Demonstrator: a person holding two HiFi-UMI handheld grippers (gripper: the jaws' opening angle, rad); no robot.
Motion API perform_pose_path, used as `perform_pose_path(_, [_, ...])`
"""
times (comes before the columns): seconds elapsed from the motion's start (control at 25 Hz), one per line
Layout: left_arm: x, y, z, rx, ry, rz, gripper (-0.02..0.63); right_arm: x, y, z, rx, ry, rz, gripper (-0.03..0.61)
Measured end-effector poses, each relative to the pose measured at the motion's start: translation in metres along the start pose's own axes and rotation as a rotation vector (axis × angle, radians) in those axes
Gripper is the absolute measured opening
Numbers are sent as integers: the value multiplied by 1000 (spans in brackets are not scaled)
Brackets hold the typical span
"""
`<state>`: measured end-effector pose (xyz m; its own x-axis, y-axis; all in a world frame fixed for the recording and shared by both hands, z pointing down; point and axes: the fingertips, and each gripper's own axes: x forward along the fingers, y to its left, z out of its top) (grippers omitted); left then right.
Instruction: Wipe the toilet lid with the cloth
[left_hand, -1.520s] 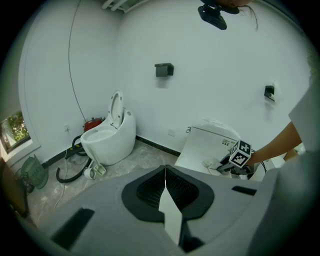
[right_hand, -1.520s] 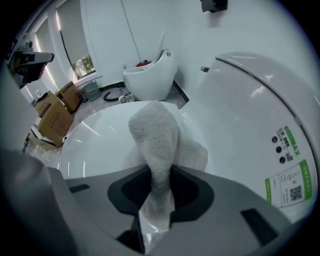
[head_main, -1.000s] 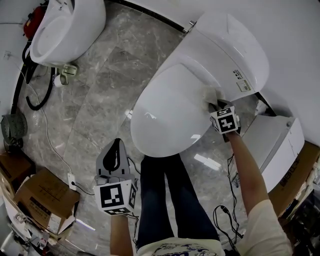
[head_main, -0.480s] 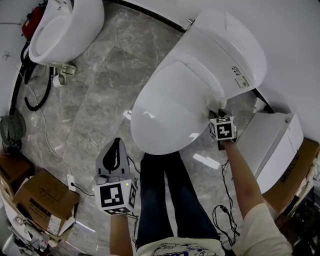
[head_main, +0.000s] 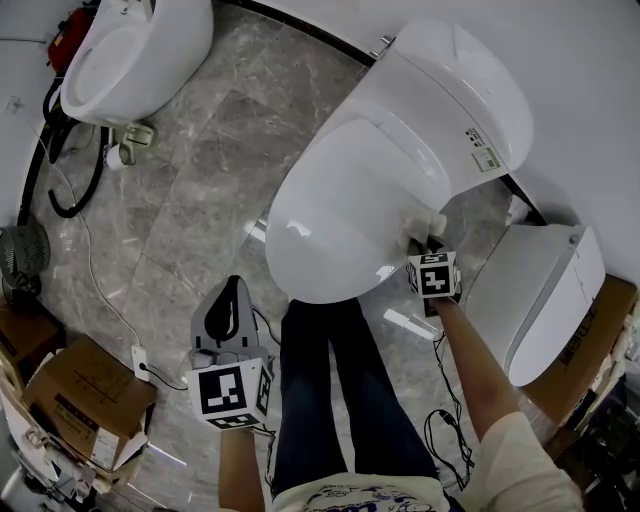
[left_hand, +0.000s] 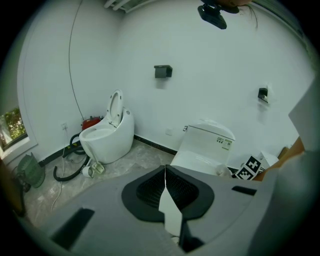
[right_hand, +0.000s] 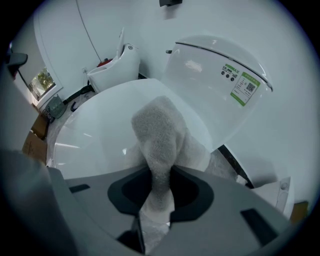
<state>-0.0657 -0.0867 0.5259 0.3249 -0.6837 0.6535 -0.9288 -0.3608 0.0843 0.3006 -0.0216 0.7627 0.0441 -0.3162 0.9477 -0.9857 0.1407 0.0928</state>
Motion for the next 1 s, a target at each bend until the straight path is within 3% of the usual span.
perform_pose_path(1.0, [-34,28,-23,-57,-18,48,11,-23,138,-46,-62,34,30,87])
